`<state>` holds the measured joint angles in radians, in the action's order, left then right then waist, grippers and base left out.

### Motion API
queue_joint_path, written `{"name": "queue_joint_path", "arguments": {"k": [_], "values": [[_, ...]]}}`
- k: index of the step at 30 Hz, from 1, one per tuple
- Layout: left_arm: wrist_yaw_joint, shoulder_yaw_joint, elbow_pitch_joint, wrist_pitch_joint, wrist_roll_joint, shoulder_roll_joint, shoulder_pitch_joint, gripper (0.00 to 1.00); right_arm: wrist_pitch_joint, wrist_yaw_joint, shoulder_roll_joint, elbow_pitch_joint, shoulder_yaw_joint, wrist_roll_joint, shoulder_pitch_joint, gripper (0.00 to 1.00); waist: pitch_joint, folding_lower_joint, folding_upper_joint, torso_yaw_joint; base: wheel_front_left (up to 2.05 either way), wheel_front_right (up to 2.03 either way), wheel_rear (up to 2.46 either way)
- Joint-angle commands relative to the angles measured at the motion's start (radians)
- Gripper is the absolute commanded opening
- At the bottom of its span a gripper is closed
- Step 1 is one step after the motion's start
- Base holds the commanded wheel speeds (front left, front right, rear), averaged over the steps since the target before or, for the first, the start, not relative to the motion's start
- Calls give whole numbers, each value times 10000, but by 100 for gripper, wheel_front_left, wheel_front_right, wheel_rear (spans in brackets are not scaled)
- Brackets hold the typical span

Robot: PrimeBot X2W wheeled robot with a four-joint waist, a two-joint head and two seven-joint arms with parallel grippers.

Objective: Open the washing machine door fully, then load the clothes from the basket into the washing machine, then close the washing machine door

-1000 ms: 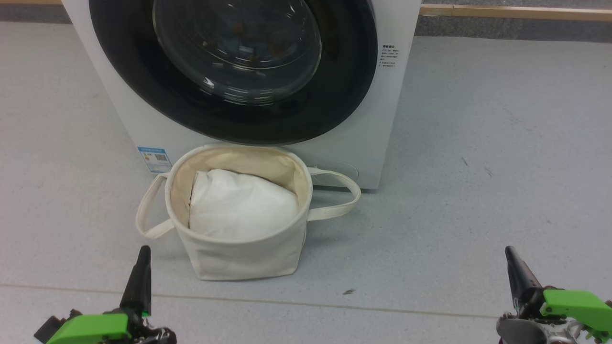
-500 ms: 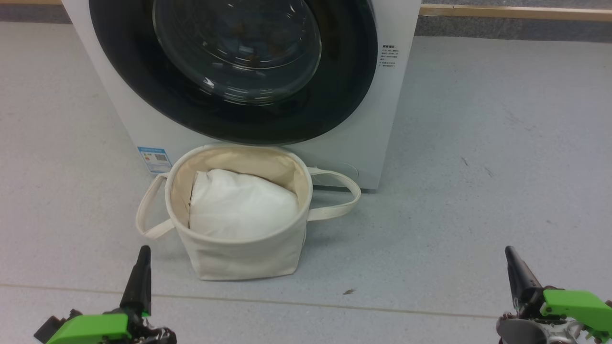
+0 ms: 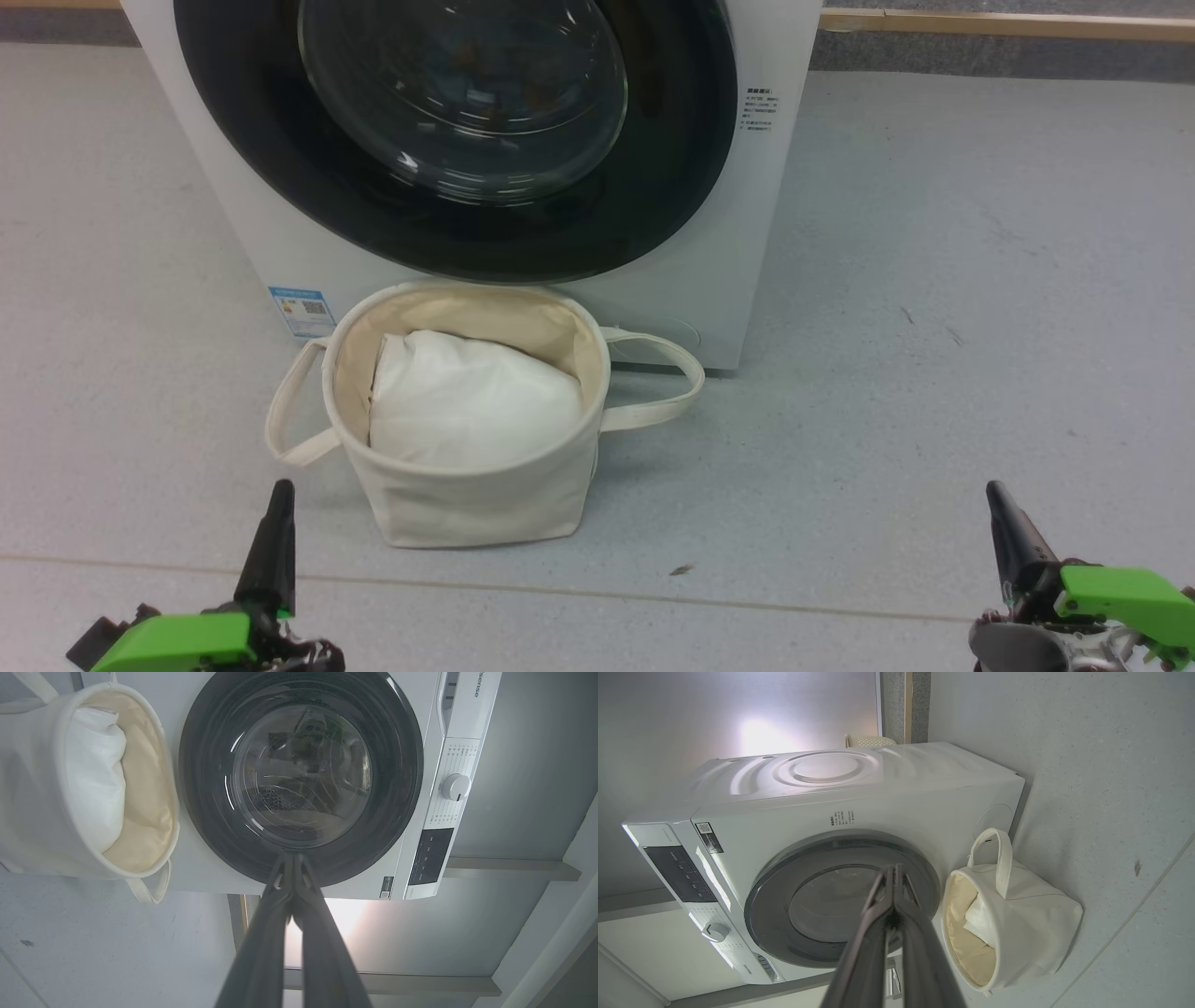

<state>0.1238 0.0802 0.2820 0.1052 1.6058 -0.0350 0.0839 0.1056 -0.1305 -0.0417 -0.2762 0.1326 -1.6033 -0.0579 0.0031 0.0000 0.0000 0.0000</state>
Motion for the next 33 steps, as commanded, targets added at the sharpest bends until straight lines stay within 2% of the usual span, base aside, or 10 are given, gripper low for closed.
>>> {"name": "queue_joint_path", "arguments": {"k": [1,33], "values": [[69,332,-369,78,31,-152,240,0,74,-2,-85,315,-191,-56,-500,0,0,0,0,0,0,0,0],[69,332,-370,78,31,-152,240,0,74,-2,-85,315,-191,-56,-500,0,0,0,0,0,0,0,0]]}}
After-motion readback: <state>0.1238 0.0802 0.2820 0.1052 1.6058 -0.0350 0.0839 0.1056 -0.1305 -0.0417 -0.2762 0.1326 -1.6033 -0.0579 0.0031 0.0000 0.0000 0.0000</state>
